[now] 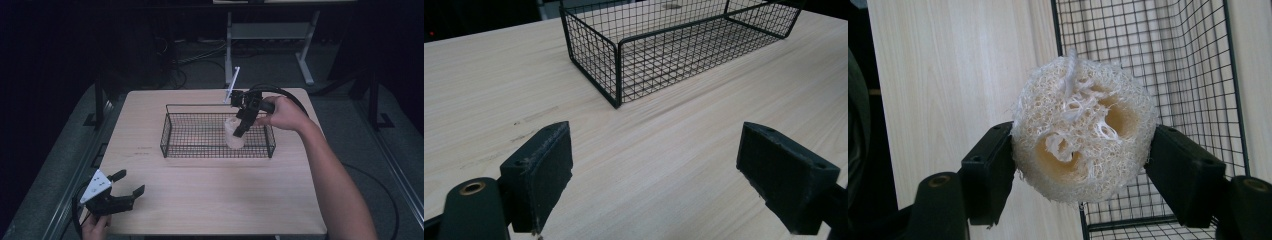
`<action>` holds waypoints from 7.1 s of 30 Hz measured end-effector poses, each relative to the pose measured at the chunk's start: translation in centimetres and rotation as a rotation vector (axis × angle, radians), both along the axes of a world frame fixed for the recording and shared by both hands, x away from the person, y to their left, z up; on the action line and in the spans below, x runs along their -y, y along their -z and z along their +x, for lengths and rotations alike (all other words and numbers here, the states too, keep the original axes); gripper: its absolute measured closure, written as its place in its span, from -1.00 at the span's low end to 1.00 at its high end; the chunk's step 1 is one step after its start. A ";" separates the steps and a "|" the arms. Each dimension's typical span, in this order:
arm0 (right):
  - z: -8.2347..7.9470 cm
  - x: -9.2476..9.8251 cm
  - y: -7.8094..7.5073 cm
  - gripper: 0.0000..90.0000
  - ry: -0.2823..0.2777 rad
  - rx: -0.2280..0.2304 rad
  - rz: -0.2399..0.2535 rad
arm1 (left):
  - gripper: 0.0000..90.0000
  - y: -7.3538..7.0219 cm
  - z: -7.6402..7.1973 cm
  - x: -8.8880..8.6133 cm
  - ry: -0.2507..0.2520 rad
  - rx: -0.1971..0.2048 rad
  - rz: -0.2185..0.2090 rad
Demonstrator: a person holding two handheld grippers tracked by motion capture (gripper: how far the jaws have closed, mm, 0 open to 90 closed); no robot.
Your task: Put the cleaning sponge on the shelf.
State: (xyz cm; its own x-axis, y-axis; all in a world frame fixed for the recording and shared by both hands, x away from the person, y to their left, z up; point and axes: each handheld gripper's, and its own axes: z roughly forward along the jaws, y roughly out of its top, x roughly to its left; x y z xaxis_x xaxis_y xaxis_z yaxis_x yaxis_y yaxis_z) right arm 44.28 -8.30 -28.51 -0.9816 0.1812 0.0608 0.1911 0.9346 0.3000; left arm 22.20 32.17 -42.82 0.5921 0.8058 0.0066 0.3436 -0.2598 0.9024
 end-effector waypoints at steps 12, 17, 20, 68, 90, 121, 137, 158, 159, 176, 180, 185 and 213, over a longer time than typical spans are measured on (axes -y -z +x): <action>1.4 0.6 0.8 -0.35 0.038 -0.009 -0.007 | -0.69 0.0 -0.1 0.1 0.006 0.001 0.006; 1.9 0.9 0.8 -0.35 0.054 -0.013 -0.001 | -0.69 0.0 -0.1 0.2 0.006 0.000 0.008; 2.2 0.9 0.8 -0.35 0.059 -0.012 -0.011 | -0.69 0.0 -0.1 0.2 0.006 0.000 0.007; 5.4 0.8 7.0 -0.36 0.146 -0.061 -0.048 | -0.69 -0.1 -0.4 0.0 0.006 0.006 0.011; 5.7 0.4 9.5 -0.36 0.154 -0.080 -0.055 | -0.69 -0.1 -0.5 -0.1 0.007 0.007 0.016; 4.9 0.9 8.5 -0.63 0.189 -0.052 -0.003 | -0.69 -0.1 -0.7 -0.1 0.004 0.008 0.013; 3.2 1.8 6.0 -0.62 0.172 -0.015 0.021 | -0.69 -0.1 -0.7 -0.1 0.004 0.007 0.015; 0.2 2.7 5.5 -0.62 0.135 -0.006 0.014 | -0.69 -0.1 -0.8 -0.1 0.009 0.008 0.016; 0.2 2.7 5.5 -0.62 0.135 -0.006 0.014 | -0.69 -0.1 -0.8 -0.1 0.008 0.007 0.012; -3.3 4.0 4.1 -0.62 0.119 0.021 0.027 | -0.69 -0.1 -0.9 0.1 0.014 0.009 0.016; -4.0 4.3 4.6 -0.62 0.117 0.016 0.018 | -0.69 -0.2 -1.0 0.0 0.013 0.011 0.017; -4.7 4.8 5.1 -0.62 0.116 0.016 0.021 | -0.69 -0.1 -1.0 0.0 0.013 0.009 0.019; -7.5 6.8 7.4 -0.63 0.120 0.005 0.002 | -0.69 -0.2 -1.0 -0.1 0.010 0.008 0.023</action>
State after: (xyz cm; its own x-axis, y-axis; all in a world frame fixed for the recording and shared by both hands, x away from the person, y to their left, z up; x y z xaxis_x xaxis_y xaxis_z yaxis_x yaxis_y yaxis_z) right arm 36.78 -15.11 -35.95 -0.9530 0.2976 0.0568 0.3005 0.9044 0.3029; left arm 21.21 32.26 -42.66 0.5999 0.7995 0.0298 0.3335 -0.2838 0.8990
